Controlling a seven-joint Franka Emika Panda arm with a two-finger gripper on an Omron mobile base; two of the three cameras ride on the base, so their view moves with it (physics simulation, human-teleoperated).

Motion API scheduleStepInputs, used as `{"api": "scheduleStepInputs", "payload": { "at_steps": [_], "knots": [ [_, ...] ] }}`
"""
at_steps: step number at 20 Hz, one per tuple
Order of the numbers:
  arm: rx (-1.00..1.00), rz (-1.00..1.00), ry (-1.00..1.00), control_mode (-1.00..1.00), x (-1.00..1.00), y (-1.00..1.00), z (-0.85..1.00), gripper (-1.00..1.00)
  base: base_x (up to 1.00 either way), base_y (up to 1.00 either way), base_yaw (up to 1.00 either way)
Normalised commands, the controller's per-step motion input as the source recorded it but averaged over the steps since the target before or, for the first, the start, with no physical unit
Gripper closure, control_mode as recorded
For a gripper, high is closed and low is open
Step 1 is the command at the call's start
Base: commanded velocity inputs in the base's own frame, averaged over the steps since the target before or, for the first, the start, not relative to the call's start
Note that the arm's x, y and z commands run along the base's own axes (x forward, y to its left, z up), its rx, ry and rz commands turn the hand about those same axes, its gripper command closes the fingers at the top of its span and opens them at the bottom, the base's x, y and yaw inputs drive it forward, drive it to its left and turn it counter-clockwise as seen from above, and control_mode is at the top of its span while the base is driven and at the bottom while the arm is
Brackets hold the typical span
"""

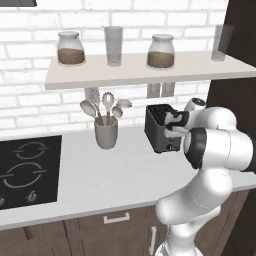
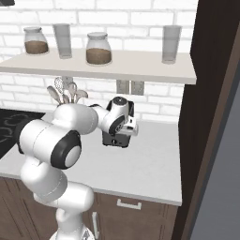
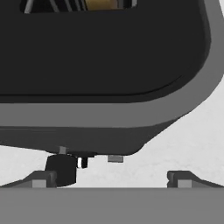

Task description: Start the toaster. Once the lever pops up, take the bread to the plate on the dining counter.

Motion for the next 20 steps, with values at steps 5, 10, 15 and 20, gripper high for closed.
{"api": "scheduleStepInputs", "payload": {
  "at_steps": [5, 10, 15, 20],
  "knots": [
    [0.00, 0.00, 0.00, -1.00, 0.00, 0.00, -0.17, -1.00, 0.00, 0.00, 0.00],
    [0.00, 0.00, 0.00, -1.00, 0.00, 0.00, -0.11, -1.00, 0.00, 0.00, 0.00],
    [0.01, 0.00, -0.09, -1.00, -0.04, -0.04, 0.00, -1.00, 0.00, 0.00, 0.00],
    [0.01, 0.00, -0.26, -1.00, -0.12, -0.20, 0.19, -1.00, 0.00, 0.00, 0.00]
  ]
}}
